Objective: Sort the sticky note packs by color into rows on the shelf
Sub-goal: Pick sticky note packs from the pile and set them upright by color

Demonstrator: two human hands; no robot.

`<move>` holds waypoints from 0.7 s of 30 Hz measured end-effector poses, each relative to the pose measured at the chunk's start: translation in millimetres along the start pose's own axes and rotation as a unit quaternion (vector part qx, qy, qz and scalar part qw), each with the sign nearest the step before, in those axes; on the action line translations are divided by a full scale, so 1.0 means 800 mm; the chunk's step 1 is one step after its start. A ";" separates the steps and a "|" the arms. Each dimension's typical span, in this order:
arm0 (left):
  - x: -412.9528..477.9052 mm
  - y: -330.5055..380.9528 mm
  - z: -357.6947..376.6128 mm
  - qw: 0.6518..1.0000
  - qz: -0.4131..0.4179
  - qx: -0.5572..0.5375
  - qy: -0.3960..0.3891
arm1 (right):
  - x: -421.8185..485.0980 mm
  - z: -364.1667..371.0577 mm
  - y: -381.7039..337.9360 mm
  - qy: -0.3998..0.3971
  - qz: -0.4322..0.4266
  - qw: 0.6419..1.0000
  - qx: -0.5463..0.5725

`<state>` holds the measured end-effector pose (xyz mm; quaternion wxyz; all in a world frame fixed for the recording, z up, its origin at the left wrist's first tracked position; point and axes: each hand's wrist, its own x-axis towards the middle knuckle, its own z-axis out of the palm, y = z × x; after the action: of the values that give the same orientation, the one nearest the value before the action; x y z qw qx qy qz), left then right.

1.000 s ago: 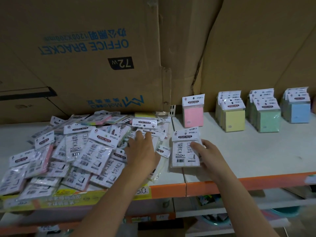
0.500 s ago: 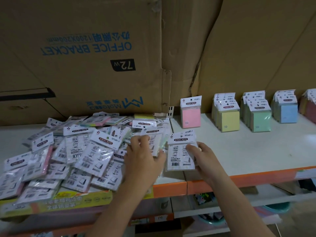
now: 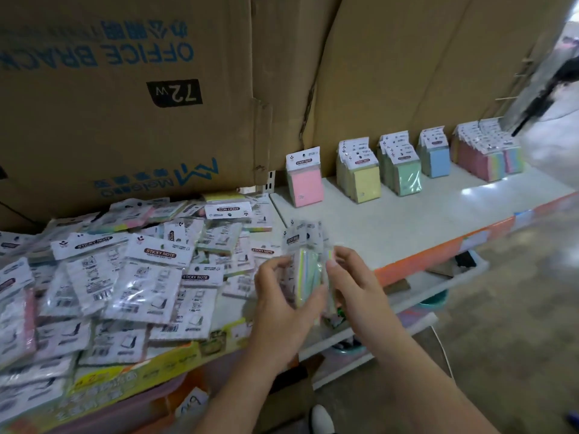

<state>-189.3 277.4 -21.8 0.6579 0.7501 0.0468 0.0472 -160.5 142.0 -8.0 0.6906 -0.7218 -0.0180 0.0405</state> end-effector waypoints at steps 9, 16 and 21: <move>-0.027 -0.004 0.051 0.969 -0.068 -0.225 -0.080 | -0.054 -0.075 0.007 0.003 -0.004 0.996 -0.086; -0.038 0.016 0.131 0.928 -0.108 -0.337 -0.116 | -0.051 -0.174 0.010 0.011 0.047 0.991 -0.125; -0.050 0.029 0.226 0.932 -0.135 -0.324 -0.085 | -0.061 -0.263 0.027 -0.014 0.079 0.996 -0.025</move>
<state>-205.2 91.4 -22.6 0.8671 0.4838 0.0737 -0.0935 -192.3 -72.3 -18.9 0.6670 -0.7372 0.0280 0.1047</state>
